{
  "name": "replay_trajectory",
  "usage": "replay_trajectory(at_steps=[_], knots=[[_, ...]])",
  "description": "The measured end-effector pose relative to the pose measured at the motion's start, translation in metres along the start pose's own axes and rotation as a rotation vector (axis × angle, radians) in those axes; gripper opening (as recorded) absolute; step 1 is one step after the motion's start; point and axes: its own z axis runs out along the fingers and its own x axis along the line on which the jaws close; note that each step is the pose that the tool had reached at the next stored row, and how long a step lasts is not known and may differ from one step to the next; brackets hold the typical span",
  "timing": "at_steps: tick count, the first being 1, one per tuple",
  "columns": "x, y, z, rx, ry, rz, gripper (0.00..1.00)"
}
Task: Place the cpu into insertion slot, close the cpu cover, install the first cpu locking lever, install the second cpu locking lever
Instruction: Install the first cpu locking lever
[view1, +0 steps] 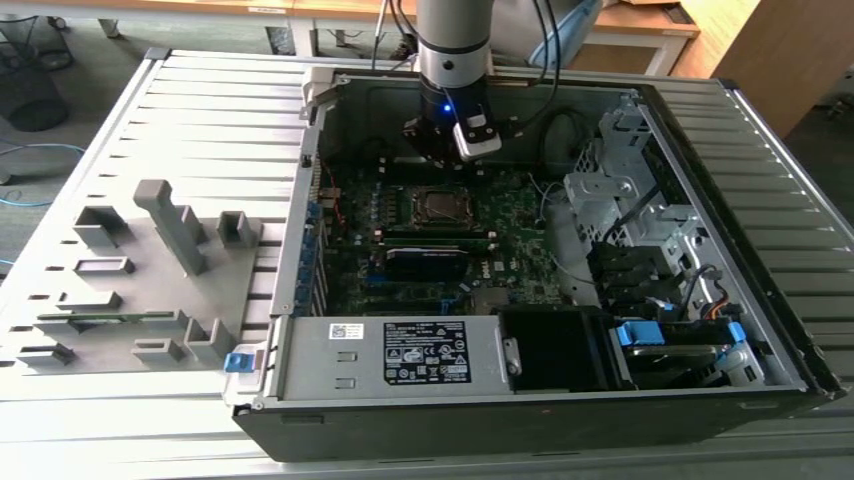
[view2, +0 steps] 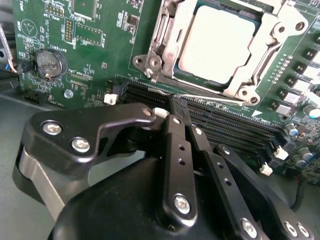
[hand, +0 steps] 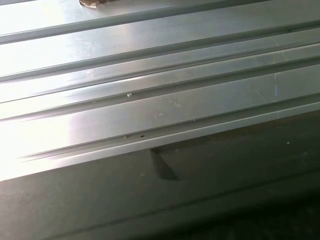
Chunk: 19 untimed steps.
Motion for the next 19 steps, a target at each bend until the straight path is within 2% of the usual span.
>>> replay_trajectory(at_steps=[13, 19], knots=[[-0.0001, -0.0001, 0.0001, 0.0001, 0.0, 0.0, 0.11], [-0.0008, 0.0007, -0.0074, -0.0006, 0.0, 0.0, 0.11]])
